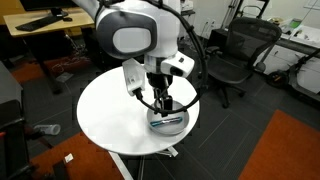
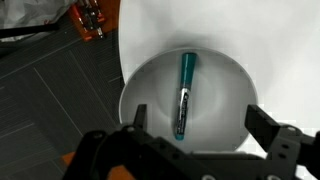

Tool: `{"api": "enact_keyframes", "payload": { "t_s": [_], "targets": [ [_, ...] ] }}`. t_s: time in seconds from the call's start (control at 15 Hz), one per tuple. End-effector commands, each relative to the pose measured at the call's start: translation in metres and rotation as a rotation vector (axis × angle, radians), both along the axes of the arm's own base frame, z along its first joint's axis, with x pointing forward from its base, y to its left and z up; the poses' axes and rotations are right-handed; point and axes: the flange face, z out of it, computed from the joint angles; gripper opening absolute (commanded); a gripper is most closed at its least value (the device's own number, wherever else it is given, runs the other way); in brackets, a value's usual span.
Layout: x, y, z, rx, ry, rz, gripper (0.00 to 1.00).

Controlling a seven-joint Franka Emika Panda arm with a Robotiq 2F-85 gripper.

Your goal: Put the marker on the table

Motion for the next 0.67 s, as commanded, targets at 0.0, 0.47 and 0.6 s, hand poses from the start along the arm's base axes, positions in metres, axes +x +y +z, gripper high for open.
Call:
{"api": "enact_keyframes", "payload": {
  "t_s": [0.0,0.47,0.6],
  "targets": [
    [0.013,-0.001,-0.015,0.015,0.004,-0.032,1.0],
    [0.028,-0.003,-0.045,0.004,0.006,-0.043,1.0],
    [0.032,-0.004,-0.05,0.006,0.007,-0.053,1.0]
  ]
}}
